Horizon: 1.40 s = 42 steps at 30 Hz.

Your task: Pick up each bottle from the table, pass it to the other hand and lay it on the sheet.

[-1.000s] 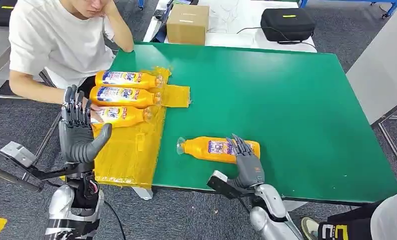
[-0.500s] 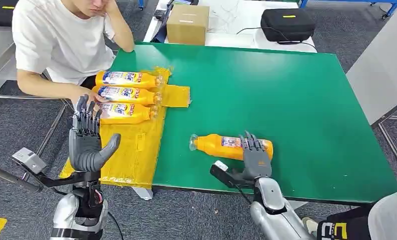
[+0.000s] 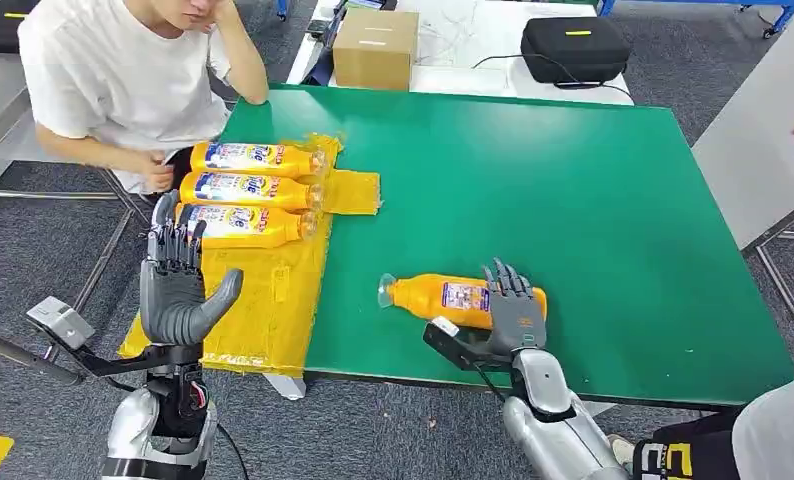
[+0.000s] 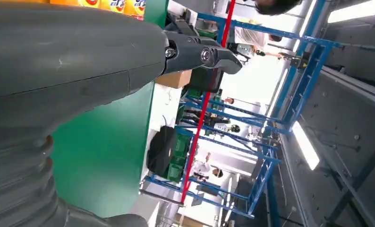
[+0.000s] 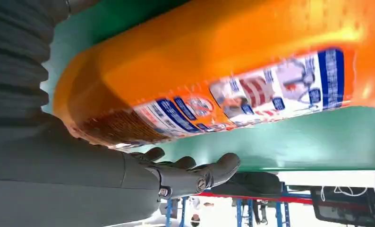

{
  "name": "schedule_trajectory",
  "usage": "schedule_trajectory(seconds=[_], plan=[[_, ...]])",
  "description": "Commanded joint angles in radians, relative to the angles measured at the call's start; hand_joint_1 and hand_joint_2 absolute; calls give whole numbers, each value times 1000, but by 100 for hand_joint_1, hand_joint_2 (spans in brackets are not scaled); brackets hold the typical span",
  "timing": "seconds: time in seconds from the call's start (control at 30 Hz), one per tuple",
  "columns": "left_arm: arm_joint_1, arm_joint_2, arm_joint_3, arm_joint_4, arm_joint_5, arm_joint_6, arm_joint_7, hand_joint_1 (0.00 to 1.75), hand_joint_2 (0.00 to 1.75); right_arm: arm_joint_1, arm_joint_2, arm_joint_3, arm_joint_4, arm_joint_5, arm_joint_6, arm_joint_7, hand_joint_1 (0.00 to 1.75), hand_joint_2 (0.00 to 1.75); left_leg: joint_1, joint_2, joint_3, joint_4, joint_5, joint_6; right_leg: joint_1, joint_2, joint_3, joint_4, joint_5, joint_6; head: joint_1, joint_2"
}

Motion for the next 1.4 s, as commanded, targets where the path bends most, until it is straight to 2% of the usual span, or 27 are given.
schedule_trajectory(seconds=[0.03, 0.3, 0.43, 0.6, 0.67, 0.7, 0.73, 0.9, 0.97, 1.07, 1.27, 1.4], plan=[[-72, -7, -11, 104, 27, -3, 32, 0, 175, -134, 73, -15, 223, -51, 85, -58, 0, 175, 0, 1, 2, -1, 0, -1, 0, 1, 2, 0, 0, -1, 0, 0], [-75, 1, -32, 101, 33, -7, 35, 0, 175, -188, 71, -18, 318, -40, 94, 18, 0, 175, 0, 1, 4, -1, 0, -1, 0, 0, 2, 0, 0, -1, 0, 0], [-117, 5, -55, 153, 33, -2, 62, 0, 175, -250, 40, -65, 479, -77, 241, 80, 0, 175, 0, -1, 4, -1, 0, -1, 0, -2, 4, -1, -1, -1, 0, 0], [-153, 6, -75, 191, 42, -5, 66, 0, 175, -274, 17, -88, 537, -82, 228, 86, 0, 175, 1, -3, 9, -1, 1, -1, 1, -4, 8, -3, 0, -1, 0, 0], [-176, 11, -103, 211, 54, -15, 63, 0, 175, -288, 1, -125, 563, -111, 229, 52, 0, 175, 0, -6, 11, -1, 1, -1, 0, -6, 8, -2, -1, -1, 0, 0], [-183, 11, -111, 218, 58, -16, 62, 0, 175, -292, -3, -131, 572, -116, 237, 35, 143, 175, 1, -8, 12, 0, 2, -1, 1, -7, 9, -3, -1, -1, 0, 0], [-189, 10, -119, 222, 60, -16, 61, 0, 175, -299, -6, -125, 585, -108, 260, 40, 173, 175, 1, -7, 13, 0, 1, 0, 1, -6, 7, -3, -2, 0, 0, 0], [-178, 20, -125, 208, 70, -21, 69, 0, 175, -301, 19, -115, 589, -86, 310, 107, 175, 175, 1, -5, 15, -2, 2, 0, 1, -4, 10, -5, 0, 2, 0, 0], [-172, 25, -130, 199, 67, -24, 74, 0, 175, -298, 21, -118, 585, -89, 332, 111, 175, 175, 1, -4, 16, -3, 1, 0, 1, -3, 17, -6, 1, 2, 0, 0], [-172, 30, -137, 202, 64, -28, 81, 0, 175, -294, 20, -126, 581, -95, 361, 113, 175, 175, 1, -4, 17, -2, 2, 1, 1, -5, 18, -5, 2, 1, 0, 0], [-176, 32, -135, 218, 71, -29, 89, 0, 175, -279, 29, -197, 571, -182, 390, 24, 175, 175, 1, -4, 18, -3, 2, 0, 2, -4, 19, -6, 2, 0, 0, 0], [-176, 32, -135, 219, 71, -29, 89, 0, 175, -278, 28, -198, 571, -183, 390, 22, 175, 175, 2, -4, 19, -2, 2, 1, 2, -4, 20, -6, 1, 1, 0, 0]])
